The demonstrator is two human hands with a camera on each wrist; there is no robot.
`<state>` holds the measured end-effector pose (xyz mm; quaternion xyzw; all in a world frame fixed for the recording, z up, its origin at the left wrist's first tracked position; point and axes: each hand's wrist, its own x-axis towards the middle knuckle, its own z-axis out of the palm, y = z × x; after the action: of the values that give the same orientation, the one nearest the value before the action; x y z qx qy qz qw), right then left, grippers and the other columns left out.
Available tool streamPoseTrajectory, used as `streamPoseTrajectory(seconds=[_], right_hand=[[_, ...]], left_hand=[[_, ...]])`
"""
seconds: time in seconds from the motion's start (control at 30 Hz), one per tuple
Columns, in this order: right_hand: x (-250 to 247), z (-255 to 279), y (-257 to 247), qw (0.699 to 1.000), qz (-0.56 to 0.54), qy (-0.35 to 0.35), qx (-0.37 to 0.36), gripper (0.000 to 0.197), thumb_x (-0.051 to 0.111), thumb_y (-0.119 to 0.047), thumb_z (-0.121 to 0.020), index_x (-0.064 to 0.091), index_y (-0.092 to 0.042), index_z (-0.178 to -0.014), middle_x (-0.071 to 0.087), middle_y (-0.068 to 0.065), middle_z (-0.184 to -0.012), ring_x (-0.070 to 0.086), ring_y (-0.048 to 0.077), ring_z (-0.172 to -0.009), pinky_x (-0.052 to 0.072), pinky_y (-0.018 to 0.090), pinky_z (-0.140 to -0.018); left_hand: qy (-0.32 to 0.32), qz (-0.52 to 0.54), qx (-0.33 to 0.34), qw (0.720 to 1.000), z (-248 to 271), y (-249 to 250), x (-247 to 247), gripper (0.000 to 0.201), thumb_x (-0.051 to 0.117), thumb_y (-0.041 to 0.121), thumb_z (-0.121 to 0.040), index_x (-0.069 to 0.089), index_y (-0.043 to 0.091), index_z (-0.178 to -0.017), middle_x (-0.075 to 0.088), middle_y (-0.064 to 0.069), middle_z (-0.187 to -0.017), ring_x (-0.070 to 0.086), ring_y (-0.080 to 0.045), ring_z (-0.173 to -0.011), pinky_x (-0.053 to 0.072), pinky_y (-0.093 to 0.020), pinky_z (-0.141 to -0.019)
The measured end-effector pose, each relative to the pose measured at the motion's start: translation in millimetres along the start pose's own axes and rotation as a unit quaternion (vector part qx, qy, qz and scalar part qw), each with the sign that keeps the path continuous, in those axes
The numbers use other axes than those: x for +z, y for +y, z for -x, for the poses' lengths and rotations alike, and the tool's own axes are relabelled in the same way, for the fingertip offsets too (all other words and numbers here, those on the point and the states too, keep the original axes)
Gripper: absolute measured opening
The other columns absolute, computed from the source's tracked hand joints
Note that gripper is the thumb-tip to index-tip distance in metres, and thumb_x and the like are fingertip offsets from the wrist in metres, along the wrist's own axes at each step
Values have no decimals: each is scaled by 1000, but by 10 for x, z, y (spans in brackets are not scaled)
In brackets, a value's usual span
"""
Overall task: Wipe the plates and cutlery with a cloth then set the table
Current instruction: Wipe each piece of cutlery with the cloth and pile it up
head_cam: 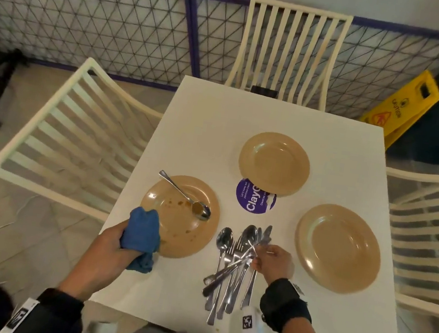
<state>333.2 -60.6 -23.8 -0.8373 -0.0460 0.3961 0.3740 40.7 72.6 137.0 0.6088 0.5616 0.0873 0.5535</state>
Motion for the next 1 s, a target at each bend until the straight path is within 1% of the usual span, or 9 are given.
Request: streamPoseTrajectory(seconds=[0.07, 0.13, 0.27, 0.37, 0.47, 0.57, 0.83, 0.9, 1.0], right_hand=[[21, -65, 5, 999, 50, -3, -6, 8, 79, -24, -82, 72, -24, -79, 74, 0, -67, 73, 22, -67, 62, 45, -75], [18, -150, 9, 992, 124, -4, -20, 13, 79, -32, -78, 68, -28, -85, 74, -3, -82, 72, 21, -79, 60, 45, -81], [50, -70, -335, 962, 253, 36, -99, 26, 64, -37, -87, 58, -30, -112, 59, 3, -115, 61, 19, -93, 51, 34, -84], [307, 13, -789, 938, 297, 23, -176, 25, 61, -30, -92, 61, -25, -116, 54, 1, -119, 56, 23, -105, 45, 34, -85], [745, 17, -1201, 909, 325, -35, -260, 22, 59, -31, -94, 64, -23, -114, 59, -1, -117, 52, 22, -114, 43, 33, -93], [1249, 6, -1544, 870, 372, -82, -313, 27, 53, -30, -97, 65, -18, -118, 59, 3, -119, 49, 24, -115, 42, 38, -99], [2359, -223, -1987, 791, 498, -179, -307, 45, 47, -50, -97, 57, -24, -133, 46, 4, -139, 37, 29, -130, 38, 44, -104], [2525, -257, -2024, 761, 542, -189, -303, 44, 43, -50, -99, 59, -25, -131, 46, 5, -137, 38, 31, -128, 37, 46, -102], [2649, -298, -2057, 723, 593, -204, -291, 39, 43, -46, -98, 66, -25, -122, 49, 7, -127, 40, 33, -122, 39, 47, -96]], left_hand=[[-17, 27, -4, 999, -3, 24, -38, 27, 59, -5, -93, 65, 13, -73, 64, -4, -60, 62, -9, -56, 48, -12, -56], [-1, 45, -11, 999, -34, 47, -89, 20, 59, -7, -93, 63, 3, -77, 63, -4, -58, 62, -5, -53, 47, -10, -52], [14, 72, -2, 997, -144, 36, -142, 16, 55, -15, -92, 60, -4, -81, 59, -2, -49, 57, -1, -44, 45, -9, -47], [11, 61, -3, 998, -270, -50, -240, 15, 53, -18, -91, 61, -8, -86, 60, -9, -57, 55, -3, -45, 48, -10, -50], [-9, 52, -12, 999, -403, -178, -354, 23, 59, -13, -90, 69, 8, -86, 71, -7, -72, 66, -7, -64, 60, -22, -67], [13, 28, -15, 999, -545, -277, -436, 17, 60, -7, -90, 67, 9, -89, 71, -5, -75, 60, 0, -58, 50, -13, -59], [-6, 32, -8, 999, -817, -429, -590, 20, 64, 0, -88, 66, 20, -88, 71, 17, -71, 62, 4, -63, 45, -15, -61], [-10, 35, -11, 999, -858, -466, -621, 19, 65, 1, -88, 66, 20, -89, 71, 17, -72, 63, 4, -64, 46, -16, -62], [-14, 30, -22, 999, -899, -524, -656, 17, 66, 4, -88, 66, 20, -95, 73, 10, -79, 67, -3, -71, 53, -29, -68]])
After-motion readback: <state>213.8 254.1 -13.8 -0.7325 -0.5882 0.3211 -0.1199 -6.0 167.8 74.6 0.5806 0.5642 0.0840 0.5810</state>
